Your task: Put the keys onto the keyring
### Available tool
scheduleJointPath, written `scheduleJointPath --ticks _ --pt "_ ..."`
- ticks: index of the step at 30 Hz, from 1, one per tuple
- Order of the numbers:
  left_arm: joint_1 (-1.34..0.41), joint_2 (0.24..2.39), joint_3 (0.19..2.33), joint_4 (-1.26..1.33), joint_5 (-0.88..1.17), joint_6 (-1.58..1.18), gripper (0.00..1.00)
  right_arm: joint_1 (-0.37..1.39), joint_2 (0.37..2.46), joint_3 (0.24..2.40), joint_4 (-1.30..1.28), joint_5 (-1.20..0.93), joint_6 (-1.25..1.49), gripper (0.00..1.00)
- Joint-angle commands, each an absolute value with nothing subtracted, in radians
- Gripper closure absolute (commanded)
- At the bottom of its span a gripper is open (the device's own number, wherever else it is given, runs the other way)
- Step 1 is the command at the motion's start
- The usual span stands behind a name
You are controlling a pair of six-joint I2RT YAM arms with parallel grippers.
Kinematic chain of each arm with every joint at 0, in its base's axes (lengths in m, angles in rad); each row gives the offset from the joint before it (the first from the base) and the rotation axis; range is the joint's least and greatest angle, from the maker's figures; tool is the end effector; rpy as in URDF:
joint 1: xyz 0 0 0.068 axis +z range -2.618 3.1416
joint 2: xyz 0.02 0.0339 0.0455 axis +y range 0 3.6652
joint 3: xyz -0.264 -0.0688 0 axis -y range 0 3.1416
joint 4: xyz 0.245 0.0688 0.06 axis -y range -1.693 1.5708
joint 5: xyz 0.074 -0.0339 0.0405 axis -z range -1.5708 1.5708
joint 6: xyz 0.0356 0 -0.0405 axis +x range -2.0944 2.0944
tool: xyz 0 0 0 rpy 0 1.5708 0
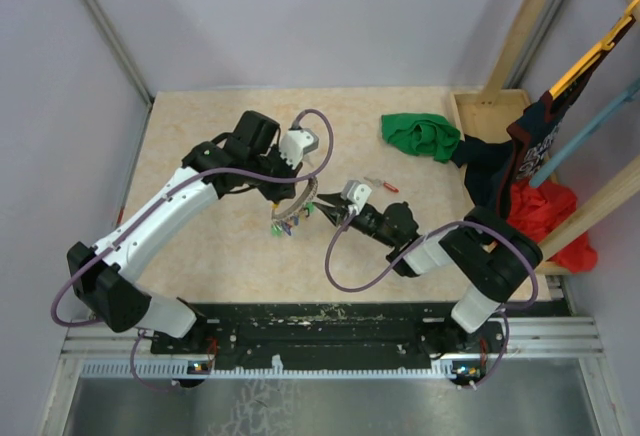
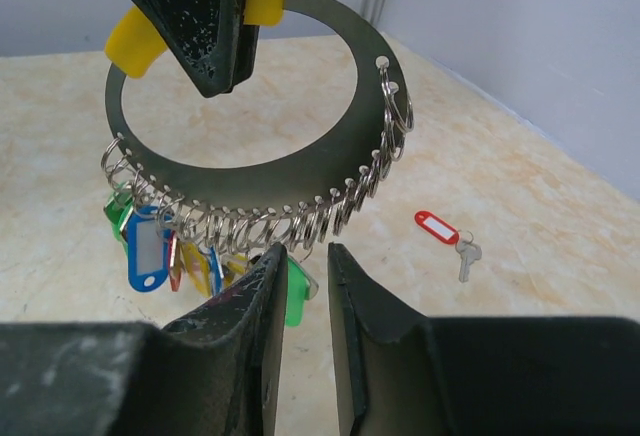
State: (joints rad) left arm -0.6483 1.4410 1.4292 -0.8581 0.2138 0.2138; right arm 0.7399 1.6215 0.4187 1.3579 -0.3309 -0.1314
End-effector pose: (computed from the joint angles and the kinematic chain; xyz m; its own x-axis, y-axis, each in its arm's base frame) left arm 0.2359 -0.1882 0.3492 -0.4470 0.5987 -0.6646 0.8125 0.5826 -0.0216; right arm 0.2019 0.1999 0.1868 0.2277 0.0401 -0.9729 -0.8522 0.4915 -0.1792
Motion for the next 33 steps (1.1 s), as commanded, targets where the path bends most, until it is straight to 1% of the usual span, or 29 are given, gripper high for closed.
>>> scheduleJointPath --ticks 1,5,15,21,28,33 --pt "-0.658 1.420 1.477 -0.840 0.248 0.207 1.00 0.752 1.644 0.438 1.457 -0.317 -0.143 0.78" --pt "-0.660 1.420 1.477 -0.837 0.261 0.205 1.00 0.755 1.680 0.440 1.471 -0.319 -0.141 0.81" --pt "-0.664 1.419 1.477 -0.836 0.272 0.197 1.00 0.758 1.708 0.429 1.521 -0.302 -0.137 0.79" --pt "-0.664 1.420 1.473 -0.835 0.267 0.195 1.00 0.759 1.698 0.420 1.540 -0.303 -0.129 0.80" --pt "-0.664 1.423 1.475 -0.843 0.256 0.195 1.00 0.759 1.688 0.398 1.552 -0.269 -0.144 0.89" --pt "-0.664 1.421 1.483 -0.844 0.252 0.191 1.00 0.759 1.692 0.395 1.539 -0.284 -0.144 0.96"
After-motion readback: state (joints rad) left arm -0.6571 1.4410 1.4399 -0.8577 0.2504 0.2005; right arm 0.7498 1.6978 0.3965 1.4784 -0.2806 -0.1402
